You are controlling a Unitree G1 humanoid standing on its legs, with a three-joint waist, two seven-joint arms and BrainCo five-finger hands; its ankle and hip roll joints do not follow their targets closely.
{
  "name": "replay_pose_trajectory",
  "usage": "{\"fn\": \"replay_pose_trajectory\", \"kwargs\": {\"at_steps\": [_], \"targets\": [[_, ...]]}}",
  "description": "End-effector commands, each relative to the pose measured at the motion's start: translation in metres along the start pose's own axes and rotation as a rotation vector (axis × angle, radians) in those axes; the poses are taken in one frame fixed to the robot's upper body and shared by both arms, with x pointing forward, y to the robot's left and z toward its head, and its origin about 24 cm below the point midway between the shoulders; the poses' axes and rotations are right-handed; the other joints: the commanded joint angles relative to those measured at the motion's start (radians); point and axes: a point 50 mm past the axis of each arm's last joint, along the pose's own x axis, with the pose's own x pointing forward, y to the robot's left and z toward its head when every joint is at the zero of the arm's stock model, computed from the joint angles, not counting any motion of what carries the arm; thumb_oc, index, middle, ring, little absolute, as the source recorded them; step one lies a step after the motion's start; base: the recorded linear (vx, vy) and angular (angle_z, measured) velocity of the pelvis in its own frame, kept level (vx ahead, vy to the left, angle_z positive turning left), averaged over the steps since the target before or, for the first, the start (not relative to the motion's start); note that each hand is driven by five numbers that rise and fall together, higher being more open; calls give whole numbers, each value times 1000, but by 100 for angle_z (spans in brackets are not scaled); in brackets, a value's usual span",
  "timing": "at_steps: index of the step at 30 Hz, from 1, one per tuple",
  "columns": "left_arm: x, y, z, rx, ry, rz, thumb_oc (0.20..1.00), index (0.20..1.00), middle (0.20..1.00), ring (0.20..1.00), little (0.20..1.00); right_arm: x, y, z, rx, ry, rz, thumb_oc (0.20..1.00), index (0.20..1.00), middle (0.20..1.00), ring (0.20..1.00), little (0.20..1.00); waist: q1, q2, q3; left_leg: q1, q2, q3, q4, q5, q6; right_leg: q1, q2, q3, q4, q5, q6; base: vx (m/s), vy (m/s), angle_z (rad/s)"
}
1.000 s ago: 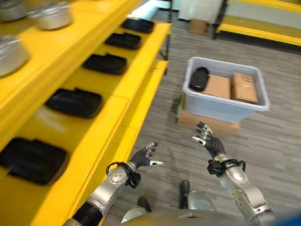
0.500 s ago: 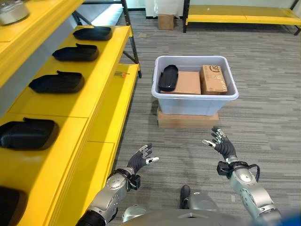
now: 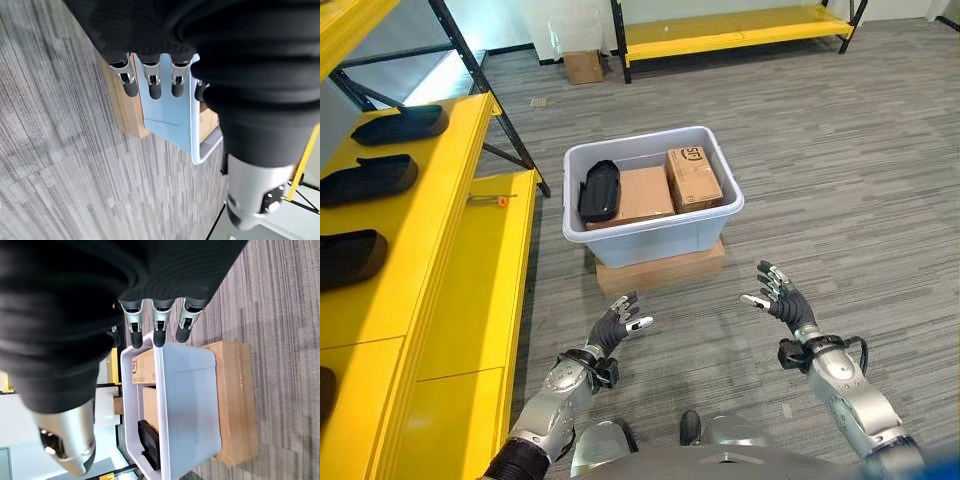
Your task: Move parts from the plastic box to the shelf.
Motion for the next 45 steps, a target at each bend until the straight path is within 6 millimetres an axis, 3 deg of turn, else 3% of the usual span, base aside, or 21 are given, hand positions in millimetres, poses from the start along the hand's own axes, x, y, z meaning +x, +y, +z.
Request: {"fn": "replay_pose_trajectory", "kwargs": {"at_steps": [1, 2, 3, 10, 15, 20, 22, 23, 26, 28, 29, 30, 31, 35, 37, 45], "targets": [[-6, -1, 7, -28, -72, 14, 1000, 1000, 1000, 1000, 1000, -4, 7, 26, -10, -144, 78, 1000, 1000, 1000, 1000, 1000, 60, 37, 23, -9, -21, -74, -77, 163, 14, 19, -81, -15, 38, 2, 140, 217, 234, -33], [-9, 2, 5, -31, -77, 31, 1000, 1000, 1000, 1000, 1000, -3, 11, 25, -27, -144, 103, 1000, 1000, 1000, 1000, 1000, 83, 44, 30, -34, -22, -131, -81, 178, 25, 12, -72, 13, 48, 5, 133, 262, 329, -115], [-12, 5, 3, -22, -86, 32, 1000, 1000, 1000, 1000, 1000, -2, 16, 25, -61, -146, 138, 1000, 1000, 1000, 1000, 1000, 101, 46, 36, -34, -36, -146, -74, 165, 34, 19, -78, 21, 48, 2, 135, 204, 332, -159], [-13, 12, -3, 40, -39, -5, 1000, 1000, 1000, 1000, 1000, 7, 14, 44, -43, -212, 104, 1000, 1000, 1000, 1000, 1000, 122, 23, 1, 34, -70, -126, -130, 111, 83, 17, -89, -20, 93, -26, 165, 171, 215, -29], [-8, 12, -1, 66, -27, -36, 1000, 1000, 1000, 1000, 1000, 11, 23, 50, -71, -244, 143, 1000, 1000, 1000, 1000, 1000, 131, 15, -10, 47, -95, -134, -135, 81, 116, -16, -92, -22, 196, -42, 179, 45, 127, 0], [-3, 9, 2, 100, -9, -67, 1000, 1000, 1000, 1000, 1000, 19, 24, 57, -70, -256, 104, 1000, 1000, 1000, 1000, 1000, 132, 15, -11, 82, -136, -143, -142, 38, 176, -166, -128, -25, 559, 49, 250, 11, 151, 12], [-2, 6, 2, 73, -7, -70, 1000, 1000, 1000, 1000, 1000, 19, 26, 59, -76, -262, 103, 1000, 1000, 1000, 1000, 1000, 124, 23, -4, 106, -135, -159, -142, 25, 183, -234, -140, -12, 635, 69, 253, 32, 55, 9], [-1, 5, 2, 46, -8, -74, 1000, 1000, 1000, 1000, 1000, 20, 27, 60, -77, -264, 109, 1000, 1000, 1000, 1000, 1000, 118, 27, 2, 121, -132, -169, -142, 21, 179, -251, -146, -8, 609, 71, 245, 59, -52, 0], [2, 3, 6, 49, -12, -92, 1000, 1000, 1000, 1000, 1000, 20, 25, 61, -74, -278, 130, 1000, 1000, 1000, 1000, 1000, 108, 24, 11, 135, -113, -186, -142, 21, 156, -235, -157, 5, 375, 100, 241, 84, -164, 13], [3, 2, 8, 52, -11, -89, 1000, 1000, 1000, 1000, 1000, 20, 25, 62, -73, -293, 116, 1000, 1000, 1000, 1000, 1000, 102, 11, 17, 149, -110, -198, -142, 12, 144, -229, -175, 23, 181, 162, 250, 116, -228, 11], [3, 2, 9, 55, -9, -86, 1000, 1000, 1000, 1000, 1000, 20, 25, 63, -72, -298, 111, 1000, 1000, 1000, 1000, 1000, 100, 5, 20, 158, -109, -202, -142, 1, 138, -235, -189, 33, 121, 202, 264, 216, -333, 10], [0, 4, 2, 49, 17, -70, 1000, 1000, 1000, 1000, 1000, 20, 27, 61, -77, -287, 109, 1000, 1000, 1000, 1000, 1000, 97, -7, 26, 182, -110, -210, -142, -27, 134, -269, -214, 60, 55, 295, 291, 246, -352, 12], [-2, 5, -2, 52, 33, -67, 1000, 1000, 1000, 1000, 1000, 20, 28, 60, -87, -277, 111, 1000, 1000, 1000, 1000, 1000, 98, -8, 30, 195, -106, -216, -142, -37, 132, -291, -221, 68, 51, 318, 300, 266, -344, 18], [-7, 2, -15, 54, 63, -91, 1000, 1000, 1000, 1000, 1000, 17, 31, 60, -84, -266, 169, 1000, 1000, 1000, 1000, 1000, 98, -7, 24, 203, -86, -234, -142, -40, 121, -257, -213, 59, -4, 285, 302, 152, -209, 22], [-9, 4, -20, 46, 74, -82, 1000, 1000, 1000, 1000, 1000, 19, 32, 55, -101, -239, 167, 1000, 1000, 1000, 1000, 1000, 111, -3, 4, 209, -77, -230, -142, -36, 104, -197, -215, 13, -28, 261, 293, 213, -256, 23], [-11, -3, -21, -16, 39, -90, 1000, 1000, 1000, 1000, 1000, 21, 28, 49, -126, -211, 135, 1000, 1000, 1000, 1000, 1000, 123, 17, -17, 204, -24, -195, -130, 16, 58, -107, -161, -48, -8, 150, 214, 155, -179, -5]]}}
